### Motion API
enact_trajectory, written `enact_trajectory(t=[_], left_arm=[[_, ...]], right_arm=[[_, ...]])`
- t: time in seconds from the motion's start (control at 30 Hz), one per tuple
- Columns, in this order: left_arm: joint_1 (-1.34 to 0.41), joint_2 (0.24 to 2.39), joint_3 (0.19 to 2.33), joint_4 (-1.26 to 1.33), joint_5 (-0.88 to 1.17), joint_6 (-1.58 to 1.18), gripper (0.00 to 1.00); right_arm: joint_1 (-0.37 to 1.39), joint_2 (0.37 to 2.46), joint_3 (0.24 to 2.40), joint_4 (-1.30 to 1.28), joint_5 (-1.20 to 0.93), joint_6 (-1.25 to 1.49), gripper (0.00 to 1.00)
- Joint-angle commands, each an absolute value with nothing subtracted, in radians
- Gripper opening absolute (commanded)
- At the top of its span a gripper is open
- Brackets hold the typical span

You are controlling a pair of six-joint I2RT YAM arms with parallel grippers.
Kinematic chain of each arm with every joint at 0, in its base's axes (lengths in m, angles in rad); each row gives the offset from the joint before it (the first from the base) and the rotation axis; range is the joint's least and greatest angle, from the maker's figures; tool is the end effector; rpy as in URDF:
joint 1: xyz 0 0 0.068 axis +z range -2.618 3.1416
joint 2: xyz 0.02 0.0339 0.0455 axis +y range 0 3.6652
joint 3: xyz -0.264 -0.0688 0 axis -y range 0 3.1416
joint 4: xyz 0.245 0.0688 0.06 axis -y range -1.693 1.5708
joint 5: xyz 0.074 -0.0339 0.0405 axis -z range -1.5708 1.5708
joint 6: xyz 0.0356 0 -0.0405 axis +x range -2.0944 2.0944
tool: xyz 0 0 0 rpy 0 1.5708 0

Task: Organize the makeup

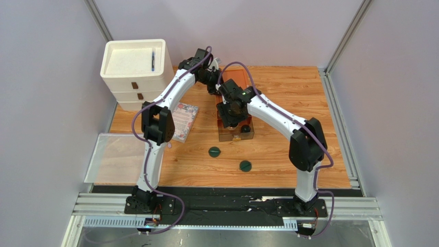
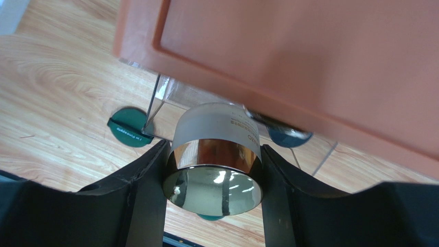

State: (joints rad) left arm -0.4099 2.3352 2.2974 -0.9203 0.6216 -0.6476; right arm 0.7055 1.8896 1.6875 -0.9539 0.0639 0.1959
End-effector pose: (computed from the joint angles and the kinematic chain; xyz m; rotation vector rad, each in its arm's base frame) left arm 0.4586 -0.2219 0.2705 -0.0474 2.6955 -1.1718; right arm 0.3052 0.2569 0.2736 -0.6717 2.6520 0.1720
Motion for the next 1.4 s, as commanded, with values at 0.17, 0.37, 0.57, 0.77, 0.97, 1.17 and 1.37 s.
enact_trajectory(t=[0.17,0.37,0.57,0.77,0.97,1.17,1.37], left_arm=[[-0.394,2.321,2.307,-0.956,0.584,-0.618,0.00],[-0.394,2.329,2.316,-0.956,0.592,-0.618,0.00],[-0.394,2.333,2.330,-0.954,0.597,-0.618,0.00],[-0.394,2.330,2.345,-0.959,0.598,-0.620,0.00],[-0.394,2.327,2.362,-0.969,0.597,-0.621,0.00],[-0.394,2.326,2.352,-0.974,0.600,-0.623,0.00],[-0.394,2.315,2.329,-0.974,0.591,-0.620,0.00]], right_arm=[[0.710,1.927,1.773,-0.996,0.075,0.230,0.64],[0.710,1.899,1.770,-0.988,0.091,0.224,0.71],[0.709,1.852,1.741,-1.011,0.097,0.227,0.71],[0.710,1.688,1.568,-1.000,-0.026,0.204,0.70],[0.719,1.576,1.318,-0.976,-0.100,0.225,0.70],[0.762,1.586,1.169,-0.911,-0.133,0.268,0.63],[0.802,1.684,1.117,-0.858,-0.078,0.304,0.56]])
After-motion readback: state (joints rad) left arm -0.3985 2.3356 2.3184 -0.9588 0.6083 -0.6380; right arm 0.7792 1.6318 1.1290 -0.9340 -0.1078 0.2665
